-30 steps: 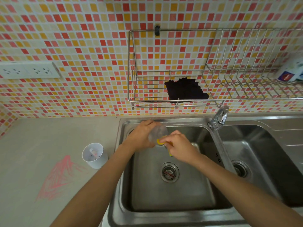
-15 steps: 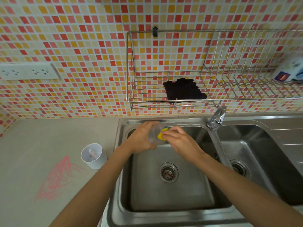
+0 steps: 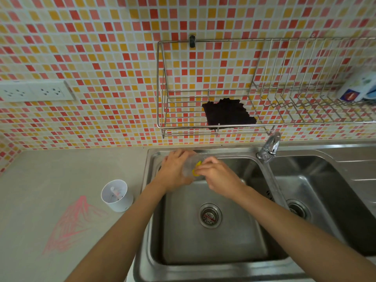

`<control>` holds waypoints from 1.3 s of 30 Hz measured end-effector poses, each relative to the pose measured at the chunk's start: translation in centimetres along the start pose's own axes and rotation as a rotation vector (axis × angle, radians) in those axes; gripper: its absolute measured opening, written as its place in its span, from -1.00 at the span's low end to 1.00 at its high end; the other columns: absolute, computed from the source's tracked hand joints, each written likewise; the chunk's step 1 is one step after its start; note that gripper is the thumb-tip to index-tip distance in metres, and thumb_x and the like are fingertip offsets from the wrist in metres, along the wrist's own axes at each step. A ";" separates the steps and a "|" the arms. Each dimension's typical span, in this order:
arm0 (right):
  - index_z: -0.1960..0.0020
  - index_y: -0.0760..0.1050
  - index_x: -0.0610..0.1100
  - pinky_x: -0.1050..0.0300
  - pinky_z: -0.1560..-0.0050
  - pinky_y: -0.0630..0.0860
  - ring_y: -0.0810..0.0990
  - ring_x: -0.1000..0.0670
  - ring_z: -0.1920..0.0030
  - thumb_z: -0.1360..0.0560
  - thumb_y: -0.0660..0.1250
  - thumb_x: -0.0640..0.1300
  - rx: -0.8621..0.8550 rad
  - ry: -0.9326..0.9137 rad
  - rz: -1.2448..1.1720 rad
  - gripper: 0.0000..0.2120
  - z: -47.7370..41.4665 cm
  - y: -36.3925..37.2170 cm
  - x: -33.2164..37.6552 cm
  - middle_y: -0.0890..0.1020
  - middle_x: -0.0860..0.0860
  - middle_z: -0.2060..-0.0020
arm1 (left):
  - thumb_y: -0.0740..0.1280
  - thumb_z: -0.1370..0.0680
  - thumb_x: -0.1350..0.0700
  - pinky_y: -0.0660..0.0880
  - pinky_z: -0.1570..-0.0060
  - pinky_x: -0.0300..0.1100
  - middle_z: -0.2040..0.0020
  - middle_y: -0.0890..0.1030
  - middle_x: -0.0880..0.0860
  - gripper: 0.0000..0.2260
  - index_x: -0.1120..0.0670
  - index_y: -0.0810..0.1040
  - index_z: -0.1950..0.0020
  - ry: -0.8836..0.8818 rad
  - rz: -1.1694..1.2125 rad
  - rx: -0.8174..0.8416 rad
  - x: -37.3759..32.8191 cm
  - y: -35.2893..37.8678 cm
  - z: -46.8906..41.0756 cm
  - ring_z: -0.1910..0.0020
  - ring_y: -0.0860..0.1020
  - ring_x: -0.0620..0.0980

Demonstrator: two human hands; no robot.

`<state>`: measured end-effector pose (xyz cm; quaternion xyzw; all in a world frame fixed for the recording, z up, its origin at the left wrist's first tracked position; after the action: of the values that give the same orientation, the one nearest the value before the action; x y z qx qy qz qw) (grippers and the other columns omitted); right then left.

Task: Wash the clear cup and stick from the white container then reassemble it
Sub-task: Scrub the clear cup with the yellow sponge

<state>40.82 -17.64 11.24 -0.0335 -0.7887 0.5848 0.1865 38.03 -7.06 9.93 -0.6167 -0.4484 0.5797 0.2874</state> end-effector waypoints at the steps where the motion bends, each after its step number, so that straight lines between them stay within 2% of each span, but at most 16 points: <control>1: -0.06 0.65 -0.13 0.01 0.00 0.52 0.52 -0.09 -0.06 -0.26 0.50 -0.34 0.000 -0.046 0.102 -0.61 -0.1 -0.2 0.2 0.69 0.06 0.04 | 0.54 -0.26 -0.01 0.34 -0.28 -0.01 -0.32 0.39 -0.04 -0.25 -0.05 0.33 -0.41 0.010 0.001 0.025 -0.1 0.3 0.0 -0.31 0.35 0.01; 3: -0.04 0.65 -0.14 0.05 0.03 0.49 0.54 -0.09 -0.07 -0.21 0.52 -0.29 0.003 -0.086 0.225 -0.61 -0.1 -0.7 0.5 0.68 0.05 0.06 | 0.56 -0.24 0.02 0.35 -0.30 -0.05 -0.33 0.39 -0.02 -0.22 -0.01 0.33 -0.42 0.045 0.008 0.059 -0.6 0.7 0.0 -0.31 0.35 0.02; 6: -0.01 0.64 -0.15 0.04 0.03 0.52 0.55 -0.10 -0.05 -0.20 0.50 -0.32 -0.041 -0.079 0.213 -0.62 0.8 -0.8 0.5 0.67 0.03 0.06 | 0.56 -0.25 0.08 0.33 -0.31 -0.12 -0.33 0.40 0.01 -0.23 0.04 0.35 -0.42 0.041 0.064 0.061 -0.5 0.6 0.3 -0.31 0.34 0.00; 8: -0.02 0.66 -0.12 0.04 -0.03 0.53 0.53 -0.09 -0.03 -0.27 0.43 -0.39 -0.045 0.015 0.048 -0.64 1.2 -0.2 -0.2 0.69 0.06 0.05 | 0.56 -0.25 0.10 0.37 -0.30 -0.09 -0.32 0.41 0.02 -0.23 0.04 0.36 -0.42 0.032 0.084 0.036 -0.2 0.4 0.5 -0.30 0.36 0.01; 11: -0.10 0.65 -0.08 0.15 -0.14 0.44 0.47 -0.04 -0.06 -0.46 0.32 -0.37 0.061 0.129 -0.159 -0.68 1.2 1.2 -1.3 0.67 0.11 -0.04 | 0.55 -0.27 0.10 0.32 -0.22 -0.24 -0.31 0.40 0.00 -0.24 -0.01 0.34 -0.42 0.048 0.042 0.059 -0.3 0.8 0.9 -0.28 0.35 -0.03; 14: -0.05 0.66 -0.14 -0.03 0.04 0.56 0.53 -0.10 -0.01 -0.24 0.47 -0.41 0.036 -0.042 0.056 -0.59 0.8 0.6 -0.4 0.69 0.06 0.03 | 0.56 -0.26 0.12 0.31 -0.21 -0.26 -0.30 0.42 0.02 -0.23 0.01 0.35 -0.42 0.066 0.033 0.059 -0.8 1.1 0.6 -0.26 0.37 -0.02; 16: -0.03 0.65 -0.17 -0.02 0.08 0.58 0.56 -0.13 -0.01 -0.16 0.52 -0.39 -0.025 -0.046 0.140 -0.55 0.8 0.0 -0.3 0.69 0.01 0.07 | 0.57 -0.26 0.10 0.37 -0.27 -0.17 -0.31 0.42 0.02 -0.23 0.03 0.35 -0.42 0.071 0.033 0.049 -0.8 0.8 0.3 -0.27 0.38 0.00; 19: -0.06 0.66 -0.14 0.08 -0.05 0.53 0.54 -0.09 -0.02 -0.31 0.43 -0.40 -0.101 0.035 -0.013 -0.64 1.2 -0.2 0.2 0.69 0.02 0.02 | 0.56 -0.29 0.07 0.39 -0.28 -0.13 -0.33 0.40 0.00 -0.25 0.00 0.34 -0.42 0.064 0.020 0.036 -0.5 0.2 0.3 -0.30 0.36 0.00; 22: -0.11 0.65 -0.08 0.27 -0.12 0.38 0.47 -0.02 -0.06 -0.48 0.30 -0.33 0.012 0.188 -0.207 -0.70 1.3 1.8 -1.1 0.67 0.09 -0.06 | 0.54 -0.30 0.10 0.35 -0.21 -0.23 -0.33 0.39 -0.01 -0.26 -0.02 0.32 -0.42 0.056 0.015 0.075 -0.1 1.0 1.0 -0.30 0.35 -0.02; 25: -0.09 0.64 -0.09 0.07 -0.02 0.53 0.49 -0.08 -0.02 -0.32 0.41 -0.39 0.102 0.051 -0.039 -0.61 1.1 2.9 -1.0 0.68 0.03 -0.01 | 0.53 -0.28 0.12 0.24 -0.22 -0.30 -0.32 0.40 -0.01 -0.27 -0.01 0.34 -0.42 0.052 0.040 0.086 -0.2 2.0 1.6 -0.29 0.37 0.00; 27: -0.07 0.62 -0.14 -0.01 0.06 0.57 0.53 -0.13 -0.03 -0.18 0.48 -0.40 0.058 -0.003 0.069 -0.53 1.2 2.4 -1.1 0.64 -0.02 0.02 | 0.53 -0.27 0.14 0.26 -0.23 -0.29 -0.31 0.40 0.00 -0.26 0.02 0.34 -0.42 0.046 0.066 0.067 -0.2 1.9 1.6 -0.28 0.38 0.02; 29: -0.04 0.64 -0.15 0.01 0.05 0.59 0.57 -0.12 -0.01 -0.16 0.49 -0.41 -0.067 -0.028 0.098 -0.54 1.6 1.3 -0.4 0.66 0.00 0.03 | 0.54 -0.25 0.14 0.34 -0.23 -0.24 -0.30 0.42 0.00 -0.25 0.02 0.36 -0.41 0.051 0.086 0.050 -0.1 1.5 1.5 -0.27 0.40 0.01; 32: -0.03 0.67 -0.08 0.11 -0.07 0.53 0.54 -0.04 0.00 -0.33 0.42 -0.39 -0.118 0.148 -0.164 -0.65 2.3 1.7 0.1 0.69 0.06 0.01 | 0.55 -0.24 0.12 0.43 -0.24 -0.10 -0.29 0.42 0.00 -0.25 0.02 0.37 -0.39 0.024 0.087 0.063 0.5 1.5 1.7 -0.25 0.40 0.02; 34: -0.07 0.67 -0.03 0.20 -0.14 0.45 0.53 0.02 -0.04 -0.45 0.35 -0.31 -0.030 0.301 -0.348 -0.72 2.6 3.3 -0.9 0.69 0.07 -0.01 | 0.55 -0.24 0.12 0.41 -0.25 -0.08 -0.29 0.42 0.02 -0.26 0.04 0.38 -0.39 0.010 0.077 0.078 0.9 2.2 2.1 -0.25 0.40 0.07; 36: -0.07 0.67 -0.05 0.22 -0.12 0.43 0.53 -0.03 -0.05 -0.45 0.34 -0.33 0.011 0.269 -0.293 -0.71 2.4 3.2 -1.2 0.69 0.06 -0.02 | 0.55 -0.23 0.13 0.39 -0.27 -0.09 -0.30 0.41 0.02 -0.25 0.04 0.37 -0.39 -0.020 0.104 0.072 1.0 2.5 2.5 -0.26 0.40 0.08; 39: -0.07 0.66 -0.08 0.17 -0.08 0.52 0.54 -0.09 -0.01 -0.27 0.44 -0.44 -0.081 0.085 -0.015 -0.56 2.3 2.1 -0.7 0.68 0.05 -0.04 | 0.55 -0.21 0.16 0.39 -0.27 -0.11 -0.29 0.43 0.04 -0.23 0.06 0.38 -0.39 -0.030 0.141 0.026 0.7 1.9 2.4 -0.26 0.41 0.07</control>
<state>40.33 -19.27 8.54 -0.0599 -0.8035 0.5490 0.2224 36.08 -7.64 7.50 -0.6340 -0.4005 0.6136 0.2472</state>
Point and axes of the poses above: each hand's wrist, its own z-axis away from the middle knuckle, its own y-axis out of the palm, x = y × z, the point moved 9 cm from there along -z, towards the middle knuckle
